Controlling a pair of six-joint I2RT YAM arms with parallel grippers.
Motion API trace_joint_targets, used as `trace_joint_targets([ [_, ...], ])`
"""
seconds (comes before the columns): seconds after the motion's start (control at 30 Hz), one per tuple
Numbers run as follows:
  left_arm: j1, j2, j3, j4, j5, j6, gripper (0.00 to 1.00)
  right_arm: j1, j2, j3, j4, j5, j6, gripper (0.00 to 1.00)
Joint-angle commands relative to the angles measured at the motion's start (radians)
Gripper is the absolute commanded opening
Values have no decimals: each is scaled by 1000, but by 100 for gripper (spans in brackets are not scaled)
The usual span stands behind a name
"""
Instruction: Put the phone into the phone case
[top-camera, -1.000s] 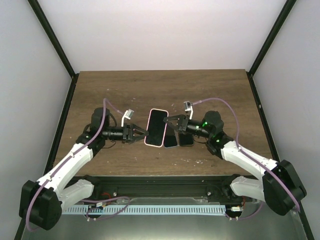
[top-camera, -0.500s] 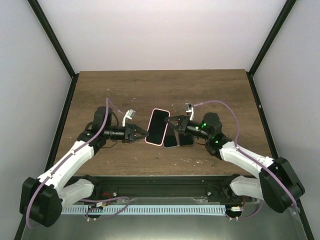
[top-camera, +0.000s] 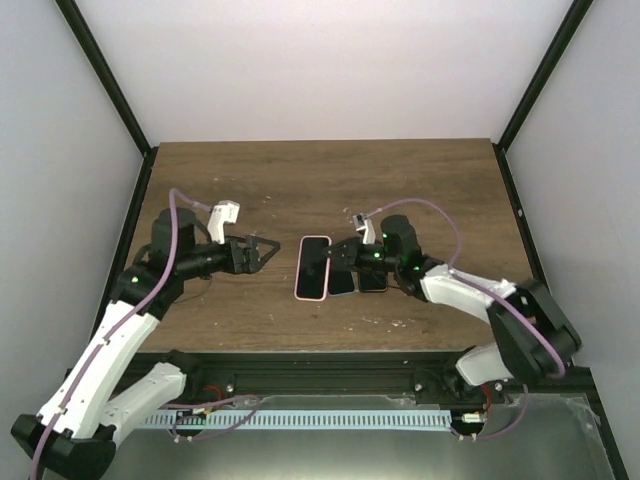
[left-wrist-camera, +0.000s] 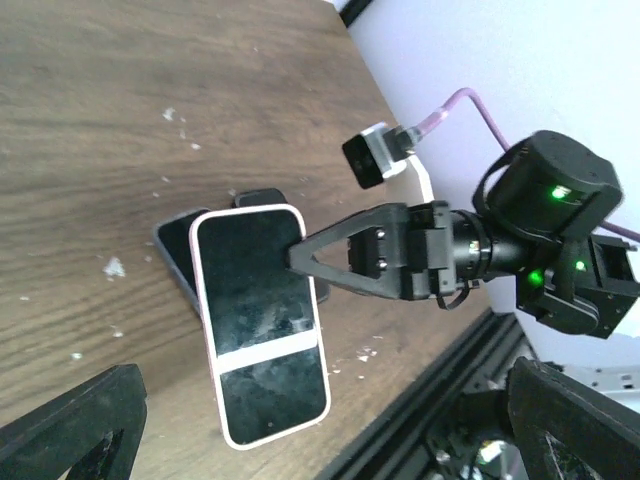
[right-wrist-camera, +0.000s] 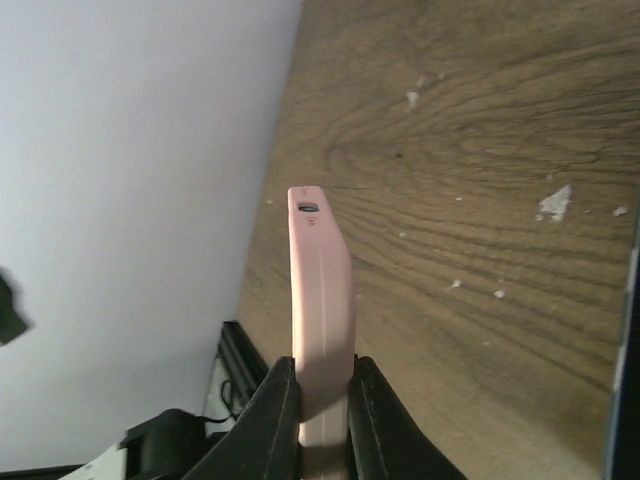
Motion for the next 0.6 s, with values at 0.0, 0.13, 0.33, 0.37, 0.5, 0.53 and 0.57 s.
trace_joint_targets([
  [0.0, -1, -58, 38, -95, -154, 92, 100, 12, 146, 116, 3, -39, -96, 1],
  [0.13, -1, -93, 9, -104, -192, 113, 100, 39, 318, 241, -14, -73, -144, 1],
  [0.33, -1, -121, -43, -76, -194, 112, 100, 71, 492, 391, -49, -87, -177, 1],
  [0.37, 0, -121, -47, -73, -195, 111, 100, 72, 508, 406, -55, -84, -182, 1],
  [0.5, -1, -119, -56, -65, -184, 110, 100, 73, 564, 449, -107, -50, -220, 4],
  [0.53, -1, -119, -58, -64, -183, 111, 100, 71, 576, 452, -110, -45, -225, 4],
  [0.57, 0, -118, -58, -65, -182, 113, 100, 70, 589, 455, -110, -48, -228, 4],
])
